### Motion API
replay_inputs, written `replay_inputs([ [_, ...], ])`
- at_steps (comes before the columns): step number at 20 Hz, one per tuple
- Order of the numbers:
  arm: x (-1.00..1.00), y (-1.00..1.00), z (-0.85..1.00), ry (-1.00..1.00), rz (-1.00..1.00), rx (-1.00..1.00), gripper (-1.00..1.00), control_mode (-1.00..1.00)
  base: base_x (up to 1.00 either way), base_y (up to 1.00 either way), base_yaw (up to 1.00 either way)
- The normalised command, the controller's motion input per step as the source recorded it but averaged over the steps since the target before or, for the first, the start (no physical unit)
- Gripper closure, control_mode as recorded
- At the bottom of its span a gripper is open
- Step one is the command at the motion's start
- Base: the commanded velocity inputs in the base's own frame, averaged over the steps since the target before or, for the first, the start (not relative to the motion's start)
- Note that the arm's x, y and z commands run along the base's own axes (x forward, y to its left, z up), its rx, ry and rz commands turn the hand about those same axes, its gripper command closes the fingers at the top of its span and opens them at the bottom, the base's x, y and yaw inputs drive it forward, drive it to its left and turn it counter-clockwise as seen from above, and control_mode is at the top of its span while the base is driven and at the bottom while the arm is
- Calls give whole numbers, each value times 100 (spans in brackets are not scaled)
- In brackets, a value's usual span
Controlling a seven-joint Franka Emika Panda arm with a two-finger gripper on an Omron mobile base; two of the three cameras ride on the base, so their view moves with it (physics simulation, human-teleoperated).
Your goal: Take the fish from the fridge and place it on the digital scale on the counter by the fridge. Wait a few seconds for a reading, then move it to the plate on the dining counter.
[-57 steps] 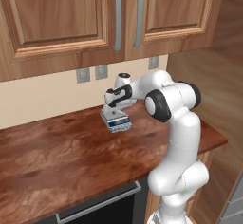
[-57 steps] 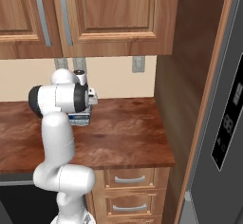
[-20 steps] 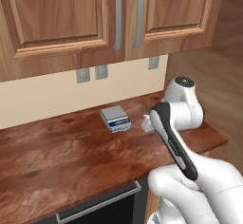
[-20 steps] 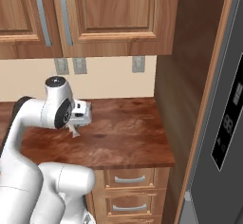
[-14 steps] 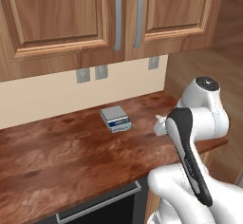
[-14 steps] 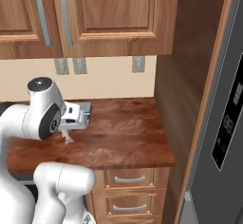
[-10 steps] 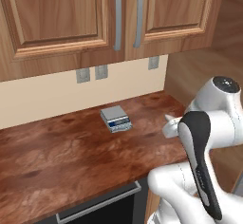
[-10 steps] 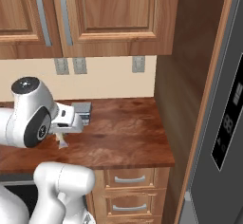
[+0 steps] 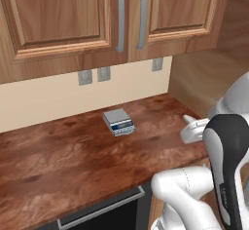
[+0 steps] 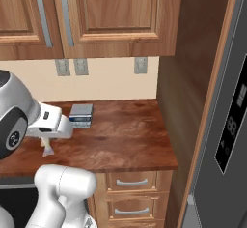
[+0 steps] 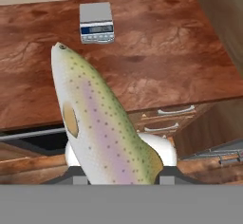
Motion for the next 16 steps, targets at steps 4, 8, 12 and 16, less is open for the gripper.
replay_inputs([
  [4,0,0,0,0,0,0,100,-100,0,0,0],
  [8,-38,0,0,1,0,0,100,100,-25,0,0],
  [12,0,0,0,0,0,0,100,100,-100,4,6],
  [16,0,0,0,0,0,0,100,100,-97,32,20],
])
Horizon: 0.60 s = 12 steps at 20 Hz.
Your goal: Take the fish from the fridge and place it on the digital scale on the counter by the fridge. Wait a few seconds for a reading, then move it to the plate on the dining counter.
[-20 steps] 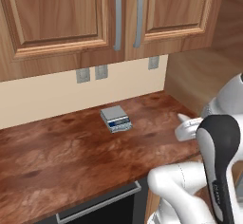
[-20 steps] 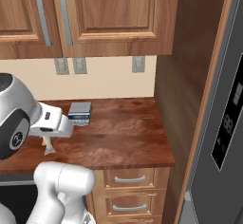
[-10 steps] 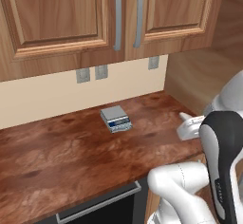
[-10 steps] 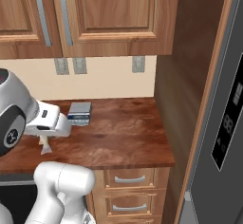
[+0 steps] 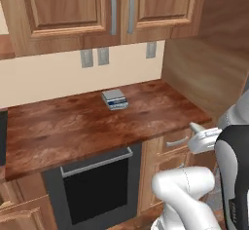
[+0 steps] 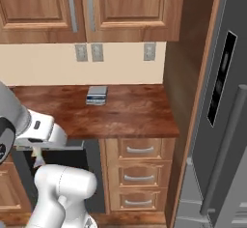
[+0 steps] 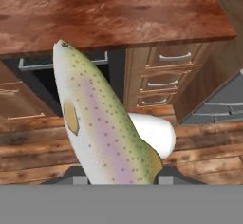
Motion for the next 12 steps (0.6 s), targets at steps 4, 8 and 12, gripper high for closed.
replay_inputs([
  [4,0,0,0,0,0,0,100,100,-59,64,34],
  [8,0,0,0,0,0,0,100,100,-18,72,50],
  [12,0,0,0,0,0,0,100,100,-7,71,62],
])
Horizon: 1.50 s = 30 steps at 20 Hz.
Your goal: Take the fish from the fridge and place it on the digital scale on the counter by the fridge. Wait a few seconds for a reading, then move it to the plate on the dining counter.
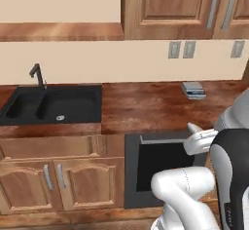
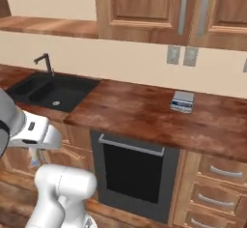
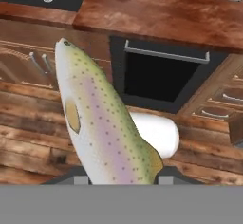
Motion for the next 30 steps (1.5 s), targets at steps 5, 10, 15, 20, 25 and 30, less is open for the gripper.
replay_inputs([
  [5,0,0,0,0,0,0,100,100,0,70,74],
  [10,0,0,0,0,0,0,100,100,0,65,86],
  [15,0,0,0,0,0,0,100,100,0,50,95],
  [20,0,0,0,0,0,0,100,100,0,38,100],
  [25,0,0,0,0,0,0,100,100,0,29,100],
  [30,0,0,0,0,0,0,100,100,0,17,100],
])
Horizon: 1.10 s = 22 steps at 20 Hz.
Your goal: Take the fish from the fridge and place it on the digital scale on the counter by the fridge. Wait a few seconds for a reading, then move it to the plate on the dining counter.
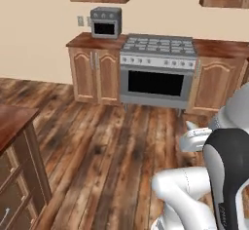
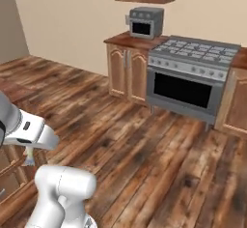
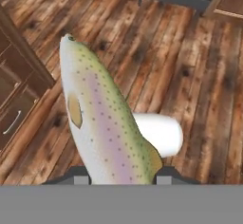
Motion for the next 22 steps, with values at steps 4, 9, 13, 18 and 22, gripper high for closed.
replay_inputs([
  [4,0,0,0,0,0,0,100,100,0,13,100],
  [9,0,0,0,0,0,0,100,100,0,11,100],
  [13,0,0,0,0,0,0,100,100,0,10,100],
  [18,0,0,0,0,0,0,100,100,0,10,100],
  [22,0,0,0,0,0,0,100,100,13,4,96],
])
